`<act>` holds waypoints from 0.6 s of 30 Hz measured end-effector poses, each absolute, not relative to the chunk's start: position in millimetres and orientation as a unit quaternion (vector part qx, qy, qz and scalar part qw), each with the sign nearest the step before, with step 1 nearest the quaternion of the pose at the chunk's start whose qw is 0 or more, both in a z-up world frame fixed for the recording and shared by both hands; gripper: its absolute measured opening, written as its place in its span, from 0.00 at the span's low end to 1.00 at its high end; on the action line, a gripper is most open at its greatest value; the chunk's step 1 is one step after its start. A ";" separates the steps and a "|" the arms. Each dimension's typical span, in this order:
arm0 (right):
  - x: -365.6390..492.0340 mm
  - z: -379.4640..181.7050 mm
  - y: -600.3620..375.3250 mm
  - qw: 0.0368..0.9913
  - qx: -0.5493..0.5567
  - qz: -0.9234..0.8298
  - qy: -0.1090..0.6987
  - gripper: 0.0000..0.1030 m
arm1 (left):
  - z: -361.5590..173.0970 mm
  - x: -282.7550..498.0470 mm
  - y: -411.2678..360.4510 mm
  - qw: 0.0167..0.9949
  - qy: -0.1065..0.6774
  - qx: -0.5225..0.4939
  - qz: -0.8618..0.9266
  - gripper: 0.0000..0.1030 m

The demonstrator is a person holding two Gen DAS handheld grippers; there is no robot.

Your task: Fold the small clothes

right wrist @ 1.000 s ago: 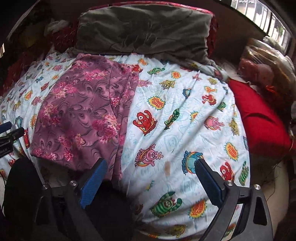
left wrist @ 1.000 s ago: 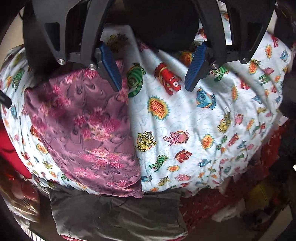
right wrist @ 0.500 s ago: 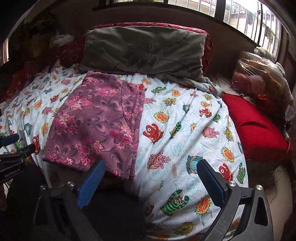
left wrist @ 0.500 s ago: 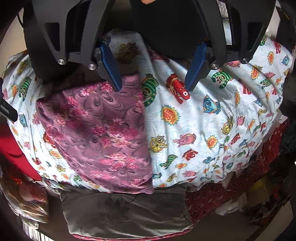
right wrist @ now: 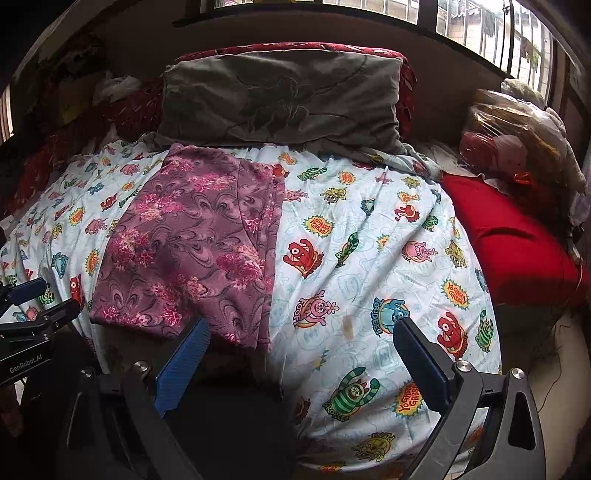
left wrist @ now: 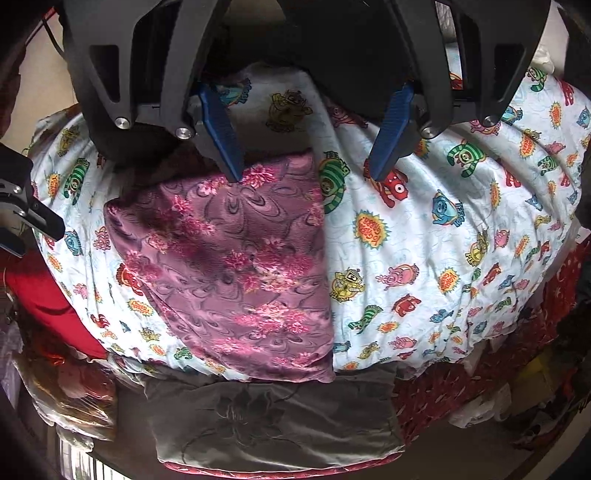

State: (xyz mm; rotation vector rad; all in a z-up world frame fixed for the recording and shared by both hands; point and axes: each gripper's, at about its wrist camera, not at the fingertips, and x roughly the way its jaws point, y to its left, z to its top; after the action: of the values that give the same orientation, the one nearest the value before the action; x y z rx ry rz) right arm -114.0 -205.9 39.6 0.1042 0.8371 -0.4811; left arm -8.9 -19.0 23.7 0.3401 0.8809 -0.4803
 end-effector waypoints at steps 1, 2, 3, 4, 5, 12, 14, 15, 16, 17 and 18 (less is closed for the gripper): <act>-114.2 39.2 -206.4 0.884 0.051 -0.232 0.403 0.97 | 24.2 -9.4 -19.5 0.862 0.421 0.161 -0.231 0.68; -114.5 39.0 -206.5 0.883 0.052 -0.232 0.404 0.97 | 24.9 -10.3 -20.5 0.861 0.422 0.160 -0.234 0.68; -114.8 38.7 -206.8 0.883 0.053 -0.232 0.405 0.97 | 25.1 -10.9 -20.9 0.860 0.423 0.160 -0.236 0.68; -114.9 38.3 -207.3 0.883 0.054 -0.231 0.406 0.97 | 25.8 -11.7 -21.8 0.859 0.424 0.159 -0.240 0.68; -115.0 38.1 -207.4 0.882 0.054 -0.231 0.407 0.97 | 26.6 -13.0 -23.0 0.857 0.425 0.158 -0.245 0.68; -115.6 36.5 -205.3 0.881 0.052 -0.230 0.409 0.97 | 30.8 -21.5 -29.6 0.854 0.422 0.156 -0.262 0.68; -115.4 36.0 -204.9 0.881 0.053 -0.230 0.411 0.97 | 30.9 -23.5 -31.4 0.850 0.426 0.152 -0.270 0.68; -115.0 35.5 -205.2 0.880 0.053 -0.230 0.411 0.97 | 30.8 -25.0 -32.8 0.849 0.426 0.154 -0.271 0.68; -115.1 35.1 -205.3 0.880 0.054 -0.230 0.412 0.97 | 30.8 -25.9 -34.1 0.849 0.425 0.156 -0.272 0.68; -115.0 34.9 -206.2 0.880 0.054 -0.230 0.412 0.97 | 30.4 -27.1 -35.7 0.849 0.424 0.160 -0.272 0.68; -114.6 34.8 -206.9 0.880 0.054 -0.231 0.412 0.97 | 29.9 -27.9 -36.6 0.848 0.425 0.162 -0.272 0.68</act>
State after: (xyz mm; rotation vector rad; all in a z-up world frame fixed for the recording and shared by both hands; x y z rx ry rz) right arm -114.6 -206.9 34.8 0.1133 0.8593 -0.4807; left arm -27.9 -36.6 29.9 0.3420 0.8952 -0.5729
